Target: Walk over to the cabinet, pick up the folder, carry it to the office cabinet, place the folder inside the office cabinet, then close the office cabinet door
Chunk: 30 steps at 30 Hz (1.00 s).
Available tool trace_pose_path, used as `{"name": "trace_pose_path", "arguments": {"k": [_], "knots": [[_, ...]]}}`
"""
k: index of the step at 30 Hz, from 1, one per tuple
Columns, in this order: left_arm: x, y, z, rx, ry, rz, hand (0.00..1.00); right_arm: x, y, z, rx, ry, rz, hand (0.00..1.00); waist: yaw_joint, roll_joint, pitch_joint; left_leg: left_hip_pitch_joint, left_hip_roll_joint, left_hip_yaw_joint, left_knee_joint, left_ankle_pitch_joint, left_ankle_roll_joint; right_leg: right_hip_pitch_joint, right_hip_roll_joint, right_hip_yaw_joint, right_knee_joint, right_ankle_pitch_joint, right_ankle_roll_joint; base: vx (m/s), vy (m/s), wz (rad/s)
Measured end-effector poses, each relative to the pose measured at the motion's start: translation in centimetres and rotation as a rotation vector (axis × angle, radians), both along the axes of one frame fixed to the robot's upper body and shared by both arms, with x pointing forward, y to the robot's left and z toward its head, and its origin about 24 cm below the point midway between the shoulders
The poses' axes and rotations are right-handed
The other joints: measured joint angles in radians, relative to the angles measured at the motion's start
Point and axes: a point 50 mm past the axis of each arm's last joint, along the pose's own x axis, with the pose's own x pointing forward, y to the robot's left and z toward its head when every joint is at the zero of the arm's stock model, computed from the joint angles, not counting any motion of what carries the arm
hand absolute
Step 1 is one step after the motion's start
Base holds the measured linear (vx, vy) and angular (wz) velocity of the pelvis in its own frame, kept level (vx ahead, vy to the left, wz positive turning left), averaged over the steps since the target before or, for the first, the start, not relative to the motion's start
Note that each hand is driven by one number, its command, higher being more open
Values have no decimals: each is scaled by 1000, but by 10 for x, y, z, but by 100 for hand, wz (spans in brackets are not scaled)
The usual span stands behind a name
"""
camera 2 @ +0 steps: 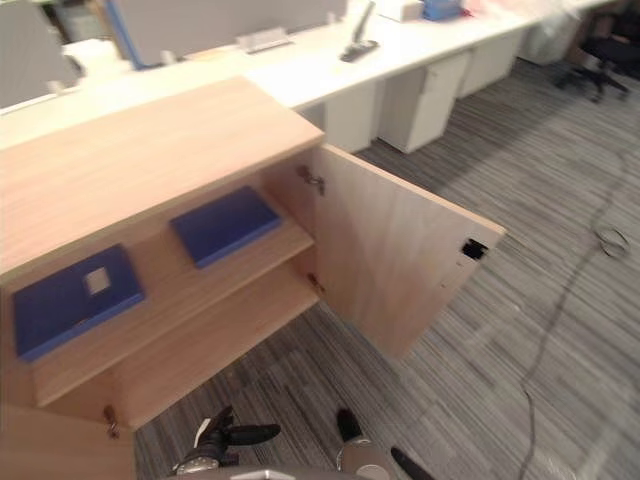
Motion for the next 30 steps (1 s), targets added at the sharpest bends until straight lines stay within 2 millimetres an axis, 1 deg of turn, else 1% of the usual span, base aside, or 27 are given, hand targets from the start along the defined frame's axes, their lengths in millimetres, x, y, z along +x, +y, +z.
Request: {"name": "trace_pose_path", "arguments": {"k": [1, 2, 3, 4, 5, 6, 7, 9, 10, 11, 13, 14, 15, 16, 18, 19, 21, 23, 27, 28, 29, 30], "knots": [[4, 2, 1, 18, -1, -9, 100, 22, -3, 10, -38, -75, 36, 100, -1, 0, 19, 23, 10, 38, 3, -3, -1, -6, -2, -129, 3, 1, -57, 2, -94, -69], [5, 2, 1, 19, -4, -10, 100, 26, -5, 12, -49, -89, 40, 100, -1, 1, 25, 26, 14, 41, 6, -4, 0, -4, -7, -154, 3, -17, -75, -17, -97, -48], [10, -2, 2, 18, -15, -25, 100, 34, -10, 19, -86, -124, 40, 100, -4, 11, 41, 43, 28, 48, 17, -4, 2, -5, -61, -341, 53, -94, -130, -16, -19, -26], [11, -3, 3, 24, -17, -35, 100, 40, -12, 25, -109, -150, 47, 100, 3, 11, 43, 69, 38, 64, 19, -9, -6, -5, -107, -455, 111, -127, -128, -5, 10, -32], [9, -3, 2, 27, -10, -37, 100, 43, -12, 27, -117, -167, 55, 100, 6, 2, 42, 82, 36, 71, 23, -19, -19, -9, -118, -476, 138, -125, -125, -6, 32, -39], [7, -1, 1, 33, 0, -40, 100, 49, -13, 33, -137, -200, 66, 100, 4, -6, 45, 97, 44, 80, 36, -39, -43, -9, -108, -477, 171, -127, -103, 11, -28, -40], [6, -1, 1, 32, -1, -37, 100, 56, -15, 40, -162, -237, 76, 100, 7, 3, 35, 99, 54, 79, 26, -46, -45, -8, -86, -471, 154, -127, -101, 17, -36, -38], [9, -1, 2, 27, -9, -18, 100, 66, -18, 49, -199, -283, 98, 100, 7, -1, 30, 94, 50, 58, 0, -45, -43, -18, -63, -469, 141, -124, -99, 31, -42, -39], [8, -1, 2, 25, -7, -15, 100, 69, -20, 52, -221, -297, 104, 100, 6, -3, 23, 91, 48, 33, -14, -43, -40, -22, -49, -466, 138, -122, -102, 32, -43, -29], [7, -1, 1, 23, -2, -16, 100, 69, -22, 53, -229, -296, 100, 100, 6, -5, 20, 90, 48, 16, -20, -40, -36, -22, -41, -464, 135, -120, -103, 35, -37, -20], [4, -4, -1, 16, 19, -44, 100, 70, -32, 56, -278, -286, 112, 100, 0, -7, 15, 88, 44, -33, -39, -26, -20, -21, -27, -463, 125, -120, -108, 59, -32, -5], [4, -8, -2, 9, 22, -74, 100, 70, -40, 59, -306, -285, 108, 100, -1, -5, 14, 84, 39, -63, -44, -13, -11, -21, -28, -464, 123, -119, -112, 71, -23, 6], [4, -8, -2, 7, 22, -86, 100, 71, -44, 61, -320, -285, 106, 100, -1, -5, 13, 82, 37, -78, -43, -6, -9, -20, -29, -464, 122, -116, -117, 84, -9, 9], [4, -9, -2, 7, 24, -113, 100, 74, -54, 66, -365, -283, 125, 100, -4, 1, 7, 78, 31, -104, -42, 9, -15, -14, -37, -465, 116, -113, -119, 62, 6, 8], [2, -7, -3, 14, 35, -126, 100, 76, -63, 71, -395, -288, 131, 100, -6, 9, 1, 78, 25, -127, -42, 21, -13, 2, -46, -471, 98, -108, -115, 42, 24, 17], [0, -3, -3, 30, 42, -148, 100, 78, -69, 74, -414, -296, 130, 100, -7, 15, -8, 78, 23, -137, -43, 31, -23, 18, -49, -476, 77, -99, -112, 20, 45, 19], [-3, 5, -4, 49, 56, -155, 100, 87, -76, 82, -441, -321, 142, 100, -7, 28, -18, 78, 21, -152, -44, 32, -22, 36, -49, -480, 43, -85, -105, 2, 58, 11], [-9, 16, -4, 70, 72, -156, 100, 102, -85, 95, -474, -366, 165, 100, -6, 36, -25, 77, 15, -169, -50, 33, -22, 55, -50, -480, -4, -58, -96, -38, 62, 5], [-19, 26, -6, 83, 104, -155, 100, 121, -98, 114, -527, -425, 200, 100, -3, 36, -25, 75, -2, -192, -79, 32, -21, 81, -57, -480, -86, -3, -83, -90, 73, 8], [-20, 27, -6, 81, 111, -152, 100, 127, -100, 120, -544, -442, 219, 100, -3, 35, -26, 67, -7, -206, -87, 22, -12, 86, -58, -480, -116, 21, -77, -111, 63, 11], [-20, 28, -6, 85, 112, -153, 100, 131, -101, 124, -551, -453, 230, 100, -3, 35, -27, 61, -9, -212, -90, 12, -9, 86, -57, -480, -130, 34, -74, -147, 84, 2], [-19, 31, -5, 88, 111, -156, 100, 140, -101, 130, -562, -477, 250, 100, 1, 28, -25, 54, -17, -214, -94, -2, -10, 88, -56, -475, -163, 63, -71, -156, 69, -5]]}}
